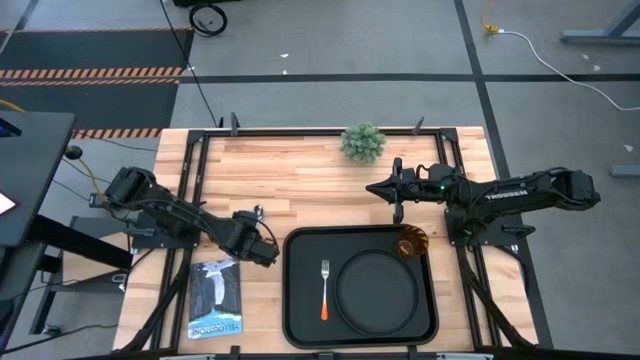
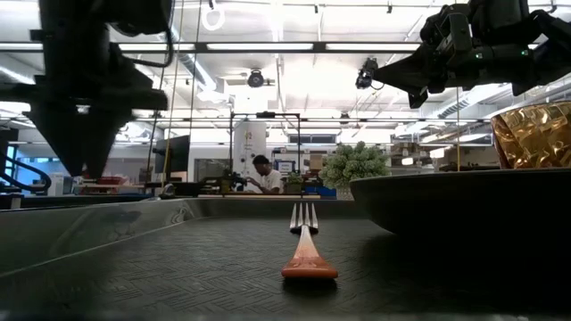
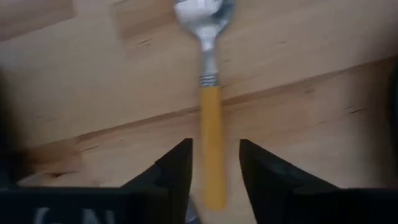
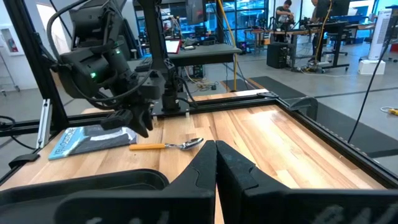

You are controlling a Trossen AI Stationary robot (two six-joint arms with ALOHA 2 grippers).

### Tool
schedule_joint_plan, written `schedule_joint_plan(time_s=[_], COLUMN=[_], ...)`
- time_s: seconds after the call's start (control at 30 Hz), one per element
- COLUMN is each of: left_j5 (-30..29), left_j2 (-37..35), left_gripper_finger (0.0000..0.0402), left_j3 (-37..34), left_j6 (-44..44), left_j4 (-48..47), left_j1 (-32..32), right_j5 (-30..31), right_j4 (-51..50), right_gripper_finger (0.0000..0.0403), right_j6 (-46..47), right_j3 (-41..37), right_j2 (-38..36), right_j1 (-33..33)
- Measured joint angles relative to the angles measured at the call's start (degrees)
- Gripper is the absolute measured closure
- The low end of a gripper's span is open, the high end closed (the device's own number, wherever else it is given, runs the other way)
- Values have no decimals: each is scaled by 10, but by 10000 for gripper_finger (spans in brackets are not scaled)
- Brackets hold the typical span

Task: Pick and place plate/cup/fork/spoon on tray
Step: Put the yellow spoon on the black tray to the left side of the orange spoon

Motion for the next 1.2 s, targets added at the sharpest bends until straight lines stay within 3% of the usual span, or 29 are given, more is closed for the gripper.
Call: schedule_joint_plan(time_s=[0.17,0.37,0.47,0.73,0.93,1.2], left_j5=[1,0,1,2,18,22], left_j2=[0,0,1,1,1,1], left_gripper_finger=[236,244,251,257,259,284], left_j3=[0,0,0,0,0,0], left_j6=[56,161,160,136,227,339], left_j4=[43,87,101,47,-12,-16], left_j1=[27,34,33,59,110,161], right_j5=[0,-5,-14,-16,-15,-15], right_j4=[0,0,-2,-2,-2,-2], right_gripper_finger=[396,396,396,396,396,396], right_j6=[0,10,11,5,5,5], right_j3=[0,0,0,0,0,0], right_j2=[0,0,0,0,0,0], right_j1=[0,0,3,20,27,27])
